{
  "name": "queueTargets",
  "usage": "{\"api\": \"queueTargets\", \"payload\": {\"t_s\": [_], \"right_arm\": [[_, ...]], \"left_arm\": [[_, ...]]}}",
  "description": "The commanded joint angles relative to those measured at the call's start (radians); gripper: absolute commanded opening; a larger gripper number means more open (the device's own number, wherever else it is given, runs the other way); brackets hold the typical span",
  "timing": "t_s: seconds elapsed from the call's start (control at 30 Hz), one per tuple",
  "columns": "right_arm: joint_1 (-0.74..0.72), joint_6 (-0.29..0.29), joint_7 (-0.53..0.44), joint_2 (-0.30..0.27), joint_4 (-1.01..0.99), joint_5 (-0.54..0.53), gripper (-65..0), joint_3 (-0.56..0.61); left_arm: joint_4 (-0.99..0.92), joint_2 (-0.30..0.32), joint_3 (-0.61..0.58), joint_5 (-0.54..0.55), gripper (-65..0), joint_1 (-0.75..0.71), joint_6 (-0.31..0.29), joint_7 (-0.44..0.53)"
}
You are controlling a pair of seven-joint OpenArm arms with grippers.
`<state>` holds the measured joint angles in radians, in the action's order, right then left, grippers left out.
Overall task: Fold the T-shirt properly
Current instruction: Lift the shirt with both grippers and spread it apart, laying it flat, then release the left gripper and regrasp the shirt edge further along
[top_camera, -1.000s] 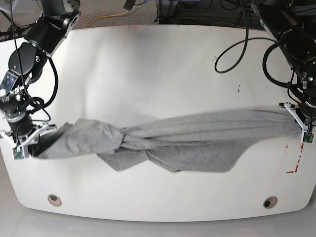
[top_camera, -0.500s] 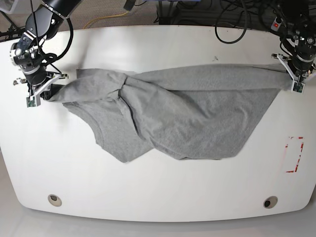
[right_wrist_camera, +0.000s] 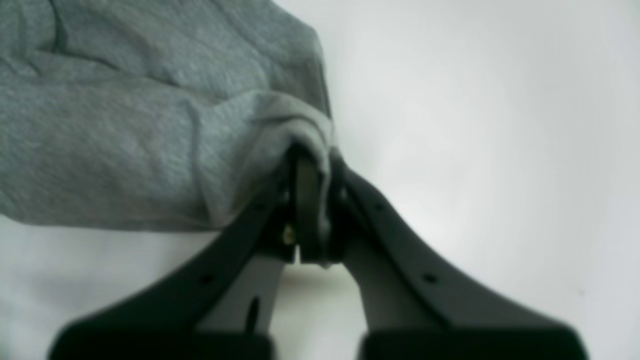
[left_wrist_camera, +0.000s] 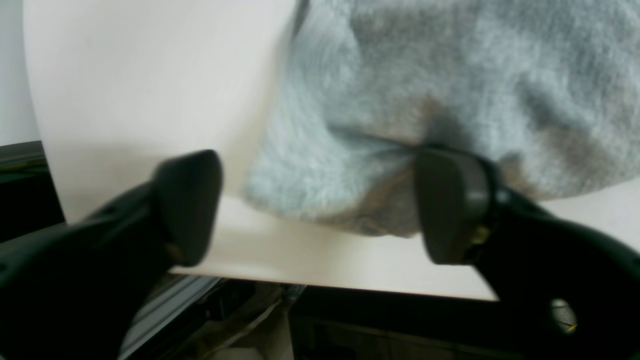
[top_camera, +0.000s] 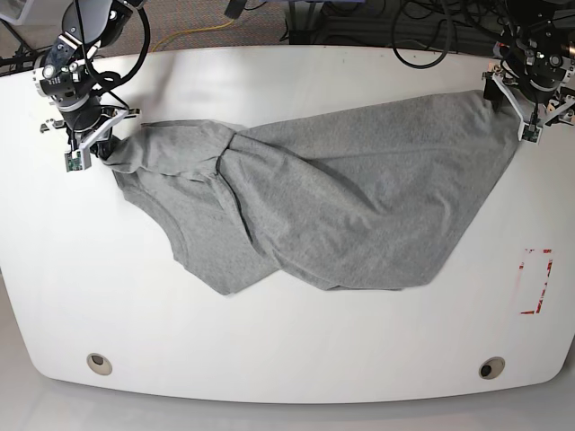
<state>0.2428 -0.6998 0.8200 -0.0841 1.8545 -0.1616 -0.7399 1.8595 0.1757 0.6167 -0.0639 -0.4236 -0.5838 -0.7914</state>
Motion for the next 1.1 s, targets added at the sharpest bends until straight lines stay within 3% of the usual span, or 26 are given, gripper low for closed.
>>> {"api": "queueTargets", "payload": {"t_s": [0.0, 0.17, 0.4, 0.57, 0.77, 0.87, 1.07], "right_arm": [[-0.001, 0.002, -0.018, -0.015, 0.021, -0.008, -65.0, -0.005], [0.002, 0.002, -0.018, -0.015, 0.02, -0.008, -65.0, -0.037], [0.003, 0.002, -0.018, -0.013, 0.02, -0.008, -65.0, -0.057], [0.003, 0.002, -0.018, -0.013, 0.021, -0.008, -65.0, -0.057], [0.0, 0.002, -0.018, -0.013, 0.02, -0.011, -65.0, -0.054], [-0.003, 0.002, -0.018, -0.012, 0.02, -0.014, -65.0, -0.051], [-0.009, 0.002, -0.02, 0.02, 0.027, -0.008, -65.0, -0.051]], "left_arm": [[0.048, 0.02, 0.01, 0.005, -4.0, 0.039, 0.003, 0.014], [0.087, 0.034, 0.019, 0.005, -4.6, 0.073, -0.112, 0.014], [0.11, 0.014, 0.078, 0.063, -4.6, 0.184, -0.114, 0.013], [0.068, 0.009, 0.001, 0.097, -4.6, 0.331, -0.114, 0.013], [-0.159, 0.009, -0.139, 0.098, -4.4, 0.55, -0.006, 0.014], [-0.387, 0.009, -0.163, 0.098, -4.4, 0.698, 0.045, 0.023], [-0.74, 0.009, -0.172, 0.098, -4.4, 0.849, 0.043, 0.171]]}}
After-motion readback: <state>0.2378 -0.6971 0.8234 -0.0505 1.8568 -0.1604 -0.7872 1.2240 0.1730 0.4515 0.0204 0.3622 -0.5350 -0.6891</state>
